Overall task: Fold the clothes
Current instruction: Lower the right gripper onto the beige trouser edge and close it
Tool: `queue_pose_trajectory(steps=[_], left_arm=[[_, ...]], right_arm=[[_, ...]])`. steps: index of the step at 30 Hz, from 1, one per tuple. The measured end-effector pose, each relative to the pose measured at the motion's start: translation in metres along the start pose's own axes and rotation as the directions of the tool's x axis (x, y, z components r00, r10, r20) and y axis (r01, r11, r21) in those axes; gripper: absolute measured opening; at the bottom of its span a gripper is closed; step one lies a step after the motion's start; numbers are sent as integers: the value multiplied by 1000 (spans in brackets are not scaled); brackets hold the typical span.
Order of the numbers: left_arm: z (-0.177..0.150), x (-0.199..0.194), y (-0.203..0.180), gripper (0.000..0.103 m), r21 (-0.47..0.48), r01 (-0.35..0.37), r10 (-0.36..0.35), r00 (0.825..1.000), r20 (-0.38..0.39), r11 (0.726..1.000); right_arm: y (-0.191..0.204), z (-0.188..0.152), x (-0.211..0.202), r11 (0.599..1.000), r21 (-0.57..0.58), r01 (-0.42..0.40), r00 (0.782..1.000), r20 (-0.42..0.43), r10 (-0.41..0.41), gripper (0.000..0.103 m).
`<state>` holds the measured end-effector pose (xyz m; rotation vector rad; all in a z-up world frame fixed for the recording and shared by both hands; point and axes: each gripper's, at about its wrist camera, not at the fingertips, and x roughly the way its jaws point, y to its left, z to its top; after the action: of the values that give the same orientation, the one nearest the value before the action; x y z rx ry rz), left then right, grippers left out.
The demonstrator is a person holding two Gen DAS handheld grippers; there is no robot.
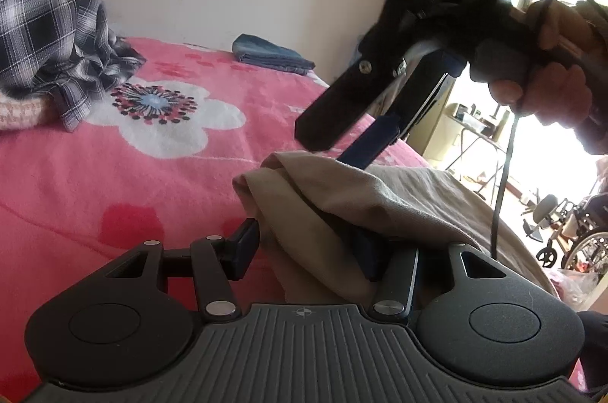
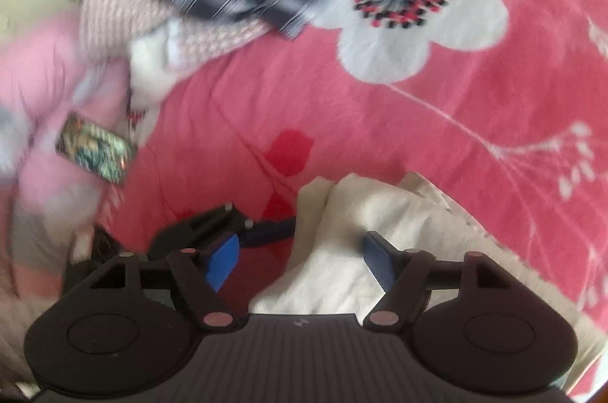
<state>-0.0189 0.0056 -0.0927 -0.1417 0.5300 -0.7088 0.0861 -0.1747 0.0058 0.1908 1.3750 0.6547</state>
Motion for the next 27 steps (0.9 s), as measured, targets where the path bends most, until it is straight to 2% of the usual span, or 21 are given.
queue_pose_trajectory(steps=[2,4,6,8,10,13,17,20,21,22,23,24,26,27], left_arm=[[0,0,0,52,1,0,0,1000,-3,1000],[0,1,0,52,2,-2,2,1000,-6,1000],[1,1,0,52,5,-4,4,1000,-7,1000],[0,1,-2,53,14,-10,10,1000,-5,1000],[0,0,-3,53,22,-17,17,1000,-1,1000],[0,0,-6,52,32,-28,28,1000,7,999],[-1,1,-10,52,54,-47,45,998,40,997],[0,3,-11,48,71,-49,46,997,55,996],[0,4,-11,47,76,-53,49,997,57,996],[0,4,-11,45,81,-56,52,997,59,995],[0,3,-10,41,87,-57,52,997,62,995],[1,2,-10,39,96,-58,52,996,67,994],[2,-1,-12,29,124,-52,43,996,79,991],[2,-1,-13,27,140,-47,35,996,84,989]], right_arm=[[-9,4,0,999,53,-9,1000,-12,9,85],[-16,7,-1,995,95,17,1000,-17,-15,92],[-24,11,-5,989,125,83,997,0,-83,91],[-30,12,-12,978,143,153,986,43,-160,85],[-24,8,-23,985,100,141,984,95,-151,80],[2,-6,-27,990,-4,141,984,107,-140,80],[30,-19,-11,968,-123,218,974,96,-207,76],[36,-26,2,947,-162,279,959,108,-264,55],[35,-27,7,940,-163,299,952,111,-284,36],[33,-28,10,936,-155,316,947,112,-301,23],[29,-29,10,937,-139,319,945,119,-304,19],[26,-30,8,941,-125,313,946,133,-297,11],[22,-34,2,950,-97,297,946,165,-279,7],[20,-35,-2,956,-81,283,947,180,-265,7]])
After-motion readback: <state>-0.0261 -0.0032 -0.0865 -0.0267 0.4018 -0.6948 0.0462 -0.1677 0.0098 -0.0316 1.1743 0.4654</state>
